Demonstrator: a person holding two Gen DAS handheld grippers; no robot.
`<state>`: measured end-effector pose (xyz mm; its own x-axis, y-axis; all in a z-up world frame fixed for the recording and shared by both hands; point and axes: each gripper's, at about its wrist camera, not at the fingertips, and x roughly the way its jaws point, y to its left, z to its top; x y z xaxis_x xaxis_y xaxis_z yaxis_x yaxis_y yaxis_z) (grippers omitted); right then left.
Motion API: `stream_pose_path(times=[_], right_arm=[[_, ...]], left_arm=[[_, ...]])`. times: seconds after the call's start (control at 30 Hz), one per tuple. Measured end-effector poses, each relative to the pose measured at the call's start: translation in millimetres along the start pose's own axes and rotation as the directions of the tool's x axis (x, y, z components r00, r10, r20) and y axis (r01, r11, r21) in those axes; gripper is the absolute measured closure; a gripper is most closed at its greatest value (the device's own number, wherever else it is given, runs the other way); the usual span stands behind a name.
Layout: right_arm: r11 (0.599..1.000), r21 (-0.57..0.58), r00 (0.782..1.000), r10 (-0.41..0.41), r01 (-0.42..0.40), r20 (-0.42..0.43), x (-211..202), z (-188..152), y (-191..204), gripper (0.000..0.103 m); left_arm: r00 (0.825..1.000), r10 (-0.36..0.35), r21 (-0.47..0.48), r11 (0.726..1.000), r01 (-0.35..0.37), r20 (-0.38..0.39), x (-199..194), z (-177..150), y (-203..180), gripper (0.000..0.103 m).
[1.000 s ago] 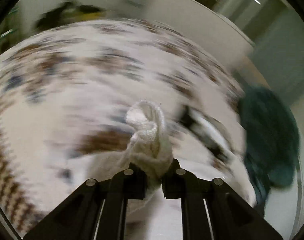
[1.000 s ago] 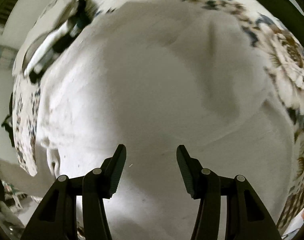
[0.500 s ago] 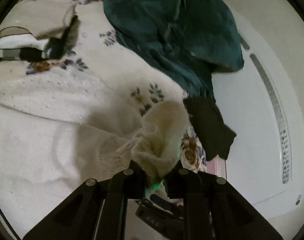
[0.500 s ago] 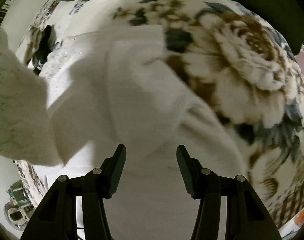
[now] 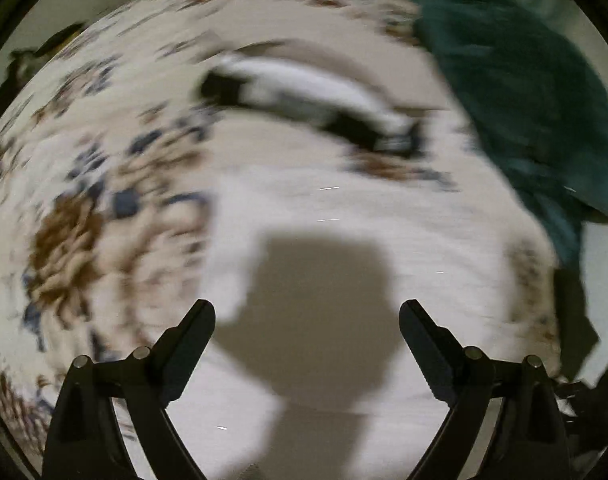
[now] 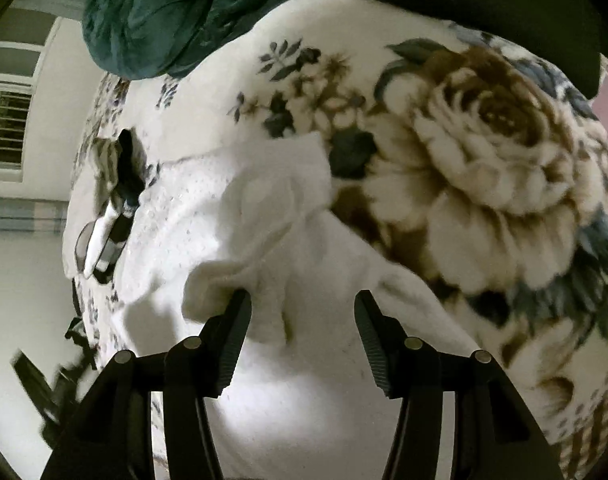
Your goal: Fold small clothes
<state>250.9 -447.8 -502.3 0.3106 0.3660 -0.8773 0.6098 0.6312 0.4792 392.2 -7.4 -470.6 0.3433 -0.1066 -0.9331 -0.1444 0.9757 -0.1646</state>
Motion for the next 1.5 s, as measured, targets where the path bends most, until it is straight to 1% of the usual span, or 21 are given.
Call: stream_pose_path(times=[0.07,0.13,0.33,0.4,0.47,0.53,0.63,0.7,0.77,0.9,1.03,1.07,1.1,1.13,1.17,1.2,1.23,1.3,1.37,1.43,1.5], right_arm=[[0.999,0.037,1.0,-0.018,0.018,-0.001,10,9,3,0.047],[0.997,0.083,1.0,0.008,-0.008,0.0,17,13,9,0.047],[0.99,0.129,0.991,0.045,-0.062,0.125,-19,17,1,0.047],[0.989,0.137,0.992,0.048,-0.064,0.118,-18,22,-2,0.047],[0.989,0.144,0.996,0.01,-0.023,0.087,-12,29,-2,0.047],[0.994,0.111,0.997,-0.012,0.004,0.076,-9,39,10,0.047],[1.0,-0.009,0.997,-0.023,0.024,0.068,-2,57,48,0.047],[0.993,-0.102,0.998,-0.057,0.057,0.002,19,79,84,0.047],[0.988,-0.154,0.998,-0.038,0.032,-0.041,43,99,114,0.047],[0.962,-0.27,0.994,-0.074,0.05,-0.081,96,132,168,0.047],[0.957,-0.29,0.976,-0.074,0.012,-0.203,156,154,196,0.047],[0.961,-0.277,0.966,-0.072,0.001,-0.248,171,156,198,0.047],[0.963,-0.268,0.958,-0.068,-0.01,-0.28,180,155,199,0.047],[0.966,-0.258,0.947,-0.055,-0.03,-0.317,189,153,199,0.047],[0.965,-0.256,0.941,-0.038,-0.053,-0.337,192,150,200,0.051],[0.961,-0.268,0.943,-0.025,-0.068,-0.33,192,147,202,0.078],[0.953,-0.295,0.951,-0.024,-0.072,-0.308,188,143,206,0.097],[0.937,-0.341,0.976,-0.004,-0.073,-0.219,172,140,214,0.097],[0.926,-0.372,0.99,0.021,-0.071,-0.138,159,142,222,0.097],[0.92,-0.391,0.997,-0.013,-0.016,-0.072,160,151,227,0.097],[0.915,-0.401,0.992,-0.088,0.044,-0.093,180,157,227,0.097]], left_arm=[[0.998,0.062,-0.019,0.998,-0.062,-0.021,17,0,22,0.009],[0.994,0.098,-0.017,0.995,-0.099,-0.047,34,-2,38,0.009],[0.992,0.109,0.026,0.994,-0.107,-0.065,66,11,33,0.009],[0.991,0.122,0.049,0.992,-0.119,-0.06,76,17,31,0.009],[0.988,0.127,0.057,0.991,-0.123,-0.082,82,24,33,0.009],[0.995,0.076,0.023,0.997,-0.074,-0.072,72,32,36,0.009],[1.0,0.024,0.042,0.999,-0.024,0.012,46,51,27,0.009],[1.0,0.001,0.114,0.993,-0.004,0.025,45,70,10,0.009],[1.0,-0.016,0.195,0.981,0.012,0.02,57,88,-11,0.009],[0.997,-0.054,0.338,0.938,0.072,-0.062,99,118,-53,0.009],[0.982,-0.094,0.422,0.893,0.155,-0.161,138,127,-87,0.011],[0.977,-0.095,0.455,0.873,0.175,-0.193,146,124,-96,0.016],[0.972,-0.094,0.482,0.855,0.19,-0.217,153,119,-103,0.041],[0.967,-0.087,0.505,0.84,0.2,-0.238,157,113,-108,0.081],[0.967,-0.083,0.517,0.832,0.2,-0.241,159,108,-110,0.095],[0.969,-0.093,0.528,0.824,0.204,-0.229,156,104,-111,0.098],[0.976,-0.104,0.538,0.82,0.194,-0.193,150,101,-110,0.099],[0.984,-0.113,0.53,0.831,0.168,-0.134,138,104,-107,0.1],[0.994,-0.091,0.504,0.856,0.113,-0.068,132,114,-101,0.101],[0.996,-0.061,0.456,0.886,0.086,-0.069,141,130,-93,0.101],[0.992,-0.047,0.383,0.92,0.088,-0.115,154,140,-82,0.101]])
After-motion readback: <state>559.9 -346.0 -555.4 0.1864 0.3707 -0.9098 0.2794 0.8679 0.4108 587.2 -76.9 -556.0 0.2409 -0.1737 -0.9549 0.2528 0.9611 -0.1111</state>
